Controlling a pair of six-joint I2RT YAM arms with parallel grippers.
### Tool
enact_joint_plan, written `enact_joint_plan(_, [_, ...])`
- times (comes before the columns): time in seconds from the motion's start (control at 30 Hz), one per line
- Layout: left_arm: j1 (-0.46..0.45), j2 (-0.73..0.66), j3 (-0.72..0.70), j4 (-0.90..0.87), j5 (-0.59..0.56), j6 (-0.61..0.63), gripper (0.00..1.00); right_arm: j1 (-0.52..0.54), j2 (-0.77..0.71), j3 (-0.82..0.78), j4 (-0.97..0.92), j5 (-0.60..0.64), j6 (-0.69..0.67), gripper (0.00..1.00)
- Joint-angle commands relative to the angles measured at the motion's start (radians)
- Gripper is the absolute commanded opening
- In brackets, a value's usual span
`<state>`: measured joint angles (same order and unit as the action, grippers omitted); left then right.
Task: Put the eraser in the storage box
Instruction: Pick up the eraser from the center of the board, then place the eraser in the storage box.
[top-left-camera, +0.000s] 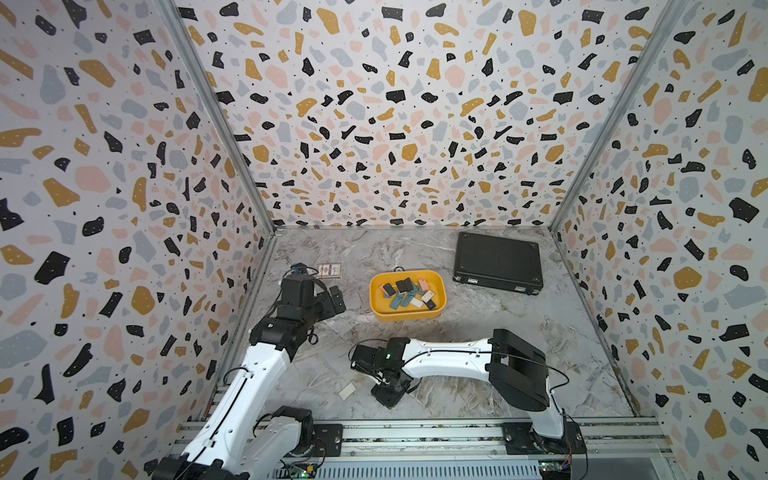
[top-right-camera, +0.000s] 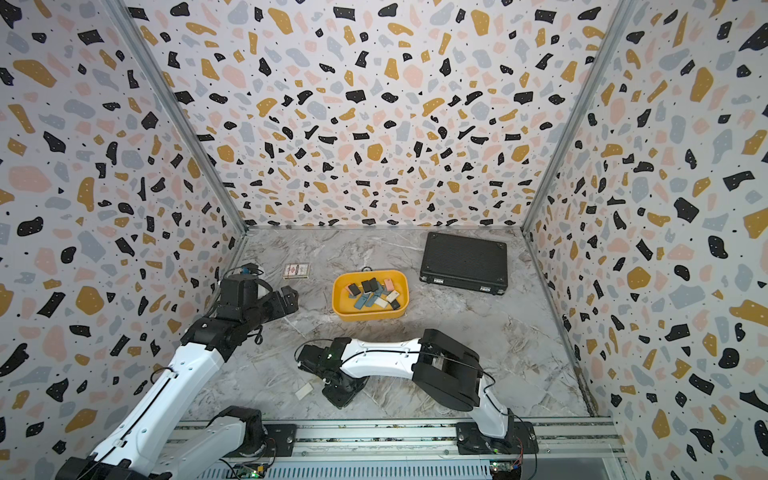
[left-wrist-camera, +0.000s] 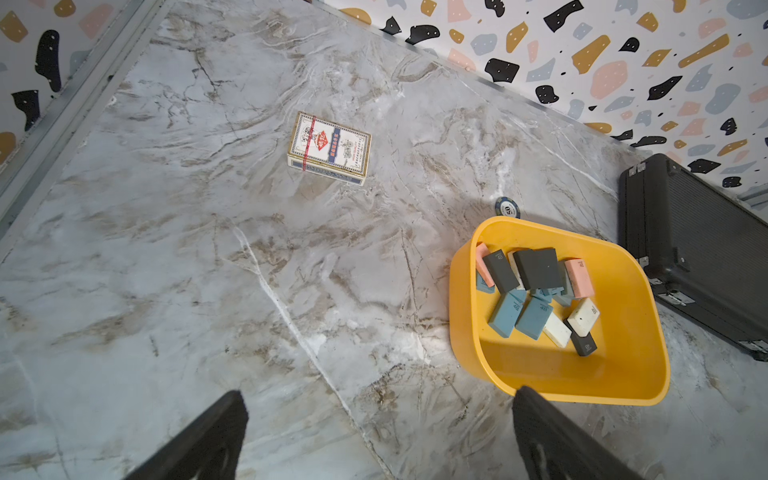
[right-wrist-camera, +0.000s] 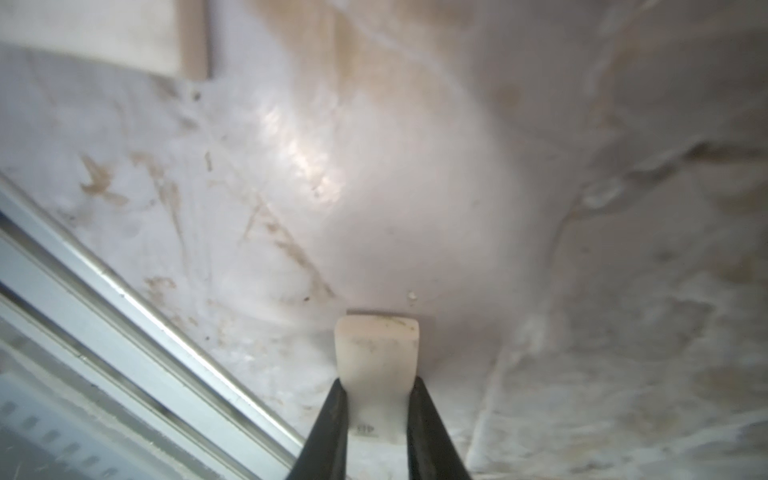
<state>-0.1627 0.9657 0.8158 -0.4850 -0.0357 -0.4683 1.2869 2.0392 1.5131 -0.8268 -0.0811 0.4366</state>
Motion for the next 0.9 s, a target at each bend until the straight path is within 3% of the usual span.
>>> enact_joint_plan(0.0, [0.008,0.007,-0.003,0.046,-0.001,0.001,0.99,-0.072,-0.125,0.039,-0.029,0.077,-0.018,0.07])
enact_joint_plan(0.23, [0.009,0.045,0.025,0.049,0.025,-0.003,1.0,-0.274,-0.142,0.216,-0.08,0.149,-0.106,0.07])
enact_joint_plan(0.43, [0.01,0.103,0.05,0.083,0.09,-0.036,0.99,-0.436,0.004,0.459,-0.127,0.122,-0.195,0.07])
enact_joint_plan(0.87, [0.01,0.194,0.093,0.092,0.086,-0.018,1.0,-0.586,0.312,0.854,-0.209,0.083,-0.259,0.07])
